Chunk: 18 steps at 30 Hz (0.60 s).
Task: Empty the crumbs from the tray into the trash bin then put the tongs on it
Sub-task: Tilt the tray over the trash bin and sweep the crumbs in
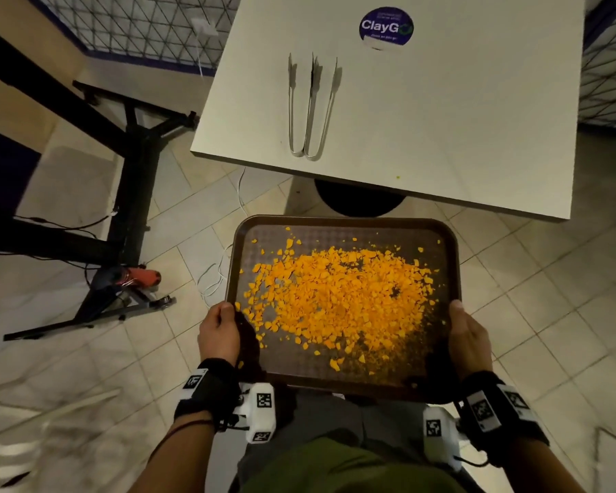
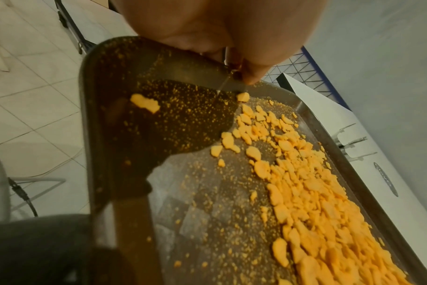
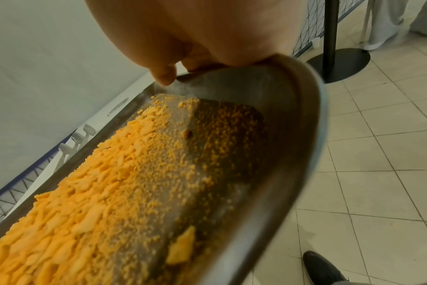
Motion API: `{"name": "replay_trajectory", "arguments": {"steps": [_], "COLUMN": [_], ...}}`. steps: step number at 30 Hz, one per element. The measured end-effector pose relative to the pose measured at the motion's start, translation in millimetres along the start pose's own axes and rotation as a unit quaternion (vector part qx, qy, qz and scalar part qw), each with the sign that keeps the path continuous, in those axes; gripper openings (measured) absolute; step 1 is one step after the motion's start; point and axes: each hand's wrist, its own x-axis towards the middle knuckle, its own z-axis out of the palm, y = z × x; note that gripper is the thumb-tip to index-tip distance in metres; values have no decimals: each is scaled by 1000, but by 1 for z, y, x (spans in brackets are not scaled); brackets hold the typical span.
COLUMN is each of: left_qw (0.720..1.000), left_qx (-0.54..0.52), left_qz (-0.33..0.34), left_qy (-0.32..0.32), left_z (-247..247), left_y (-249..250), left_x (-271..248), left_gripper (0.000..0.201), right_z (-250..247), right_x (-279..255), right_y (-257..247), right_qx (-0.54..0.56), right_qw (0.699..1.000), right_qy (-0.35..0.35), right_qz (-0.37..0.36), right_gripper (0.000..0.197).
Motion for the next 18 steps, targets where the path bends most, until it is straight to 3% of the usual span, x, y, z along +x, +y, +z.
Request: {"name": "replay_trajectory", "arguments": {"steps": [7,13,18], "left_qw": [999,998,997], "left_qx": [-8,15,42], "left_qz": [-28,-40,-41], "left_qy": [-17,-43,-44], "left_z": [-5,-16,-29], "left_y": [-17,-28,-32], "left_x": [40,103,162], "left_gripper": [28,31,29], "right_z": [34,95,152], "right_x": [0,0,5], "right_y": [-13,-22,-29], "right_qx": [-38,-65,-70], "right_qw": [999,995,993], "right_qy": [4,40,27], "right_qz": [27,59,95], "right_gripper": [56,59,59]}}
